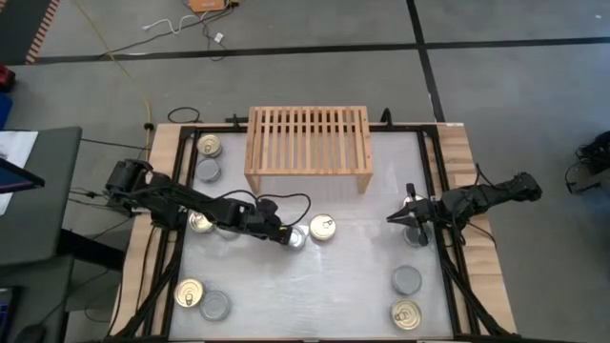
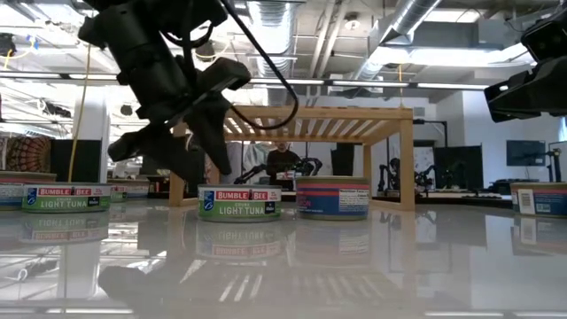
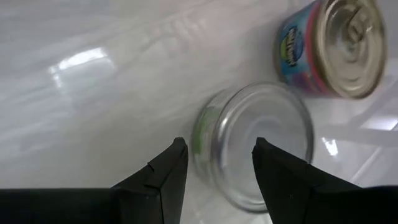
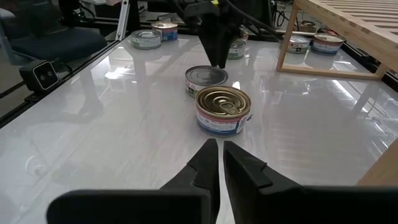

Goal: Stack canned seafood by type on shelf
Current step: Put the green tuna can on the shelf

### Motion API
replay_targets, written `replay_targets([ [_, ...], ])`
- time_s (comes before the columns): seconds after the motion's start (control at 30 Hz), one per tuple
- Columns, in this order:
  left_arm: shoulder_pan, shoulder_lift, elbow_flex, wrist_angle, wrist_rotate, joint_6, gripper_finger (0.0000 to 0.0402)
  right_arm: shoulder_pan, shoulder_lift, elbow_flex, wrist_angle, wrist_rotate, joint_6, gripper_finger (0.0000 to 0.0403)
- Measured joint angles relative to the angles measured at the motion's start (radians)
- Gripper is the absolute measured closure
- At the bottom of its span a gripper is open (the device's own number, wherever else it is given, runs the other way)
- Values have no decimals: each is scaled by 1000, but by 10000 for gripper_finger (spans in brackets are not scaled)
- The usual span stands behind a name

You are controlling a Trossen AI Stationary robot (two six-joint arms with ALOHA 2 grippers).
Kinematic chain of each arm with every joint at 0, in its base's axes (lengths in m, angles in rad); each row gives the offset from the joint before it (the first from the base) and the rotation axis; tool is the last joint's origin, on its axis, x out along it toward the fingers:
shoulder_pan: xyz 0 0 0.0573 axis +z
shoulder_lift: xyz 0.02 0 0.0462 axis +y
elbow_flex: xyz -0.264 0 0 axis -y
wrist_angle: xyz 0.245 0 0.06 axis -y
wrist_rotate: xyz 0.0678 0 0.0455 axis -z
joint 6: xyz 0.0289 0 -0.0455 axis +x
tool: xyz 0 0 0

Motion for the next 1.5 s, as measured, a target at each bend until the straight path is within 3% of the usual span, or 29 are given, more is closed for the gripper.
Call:
replay_targets([
  [0.2, 5, 1, 0, 8, -27, -42, 230, 0, 0, 0, -1, 1, -7, 347],
  [0.33, -5, 14, 0, 12, -50, -118, 230, -8, 0, 0, -2, 4, -244, 347],
  [0.43, -10, 23, 1, 19, -49, -151, 230, -9, 0, 0, -2, 5, -328, 347],
  [0.73, -39, 25, 0, 14, -48, -194, 230, -9, 0, 0, 3, 6, -332, 347],
  [0.83, -42, 23, 0, 9, -48, -200, 230, -9, 0, -3, 35, 9, -233, 347],
  [1.07, -42, 24, 0, 7, -48, -198, 230, -9, 0, -5, 184, 121, 400, 347],
  [1.33, -42, 24, 0, 8, -48, -164, 230, 6, 24, -3, 287, 111, 389, 347],
  [1.5, -42, 24, 0, 8, -46, -149, 230, 53, 119, 0, 452, 109, 325, 347],
])
